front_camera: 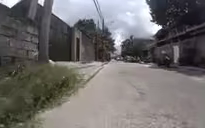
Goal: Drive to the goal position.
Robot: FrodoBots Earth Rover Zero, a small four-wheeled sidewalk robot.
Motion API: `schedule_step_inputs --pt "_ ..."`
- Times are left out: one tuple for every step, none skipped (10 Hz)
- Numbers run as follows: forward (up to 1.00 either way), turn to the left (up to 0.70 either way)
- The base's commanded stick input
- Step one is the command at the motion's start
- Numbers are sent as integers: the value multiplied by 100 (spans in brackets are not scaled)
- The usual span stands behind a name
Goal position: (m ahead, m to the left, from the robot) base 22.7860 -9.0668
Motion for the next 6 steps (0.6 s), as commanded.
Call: schedule_step_inputs --pt "100 -16" --pt "100 -33" --pt "100 -38" --pt "100 -22" --pt "100 0" --pt "100 0"
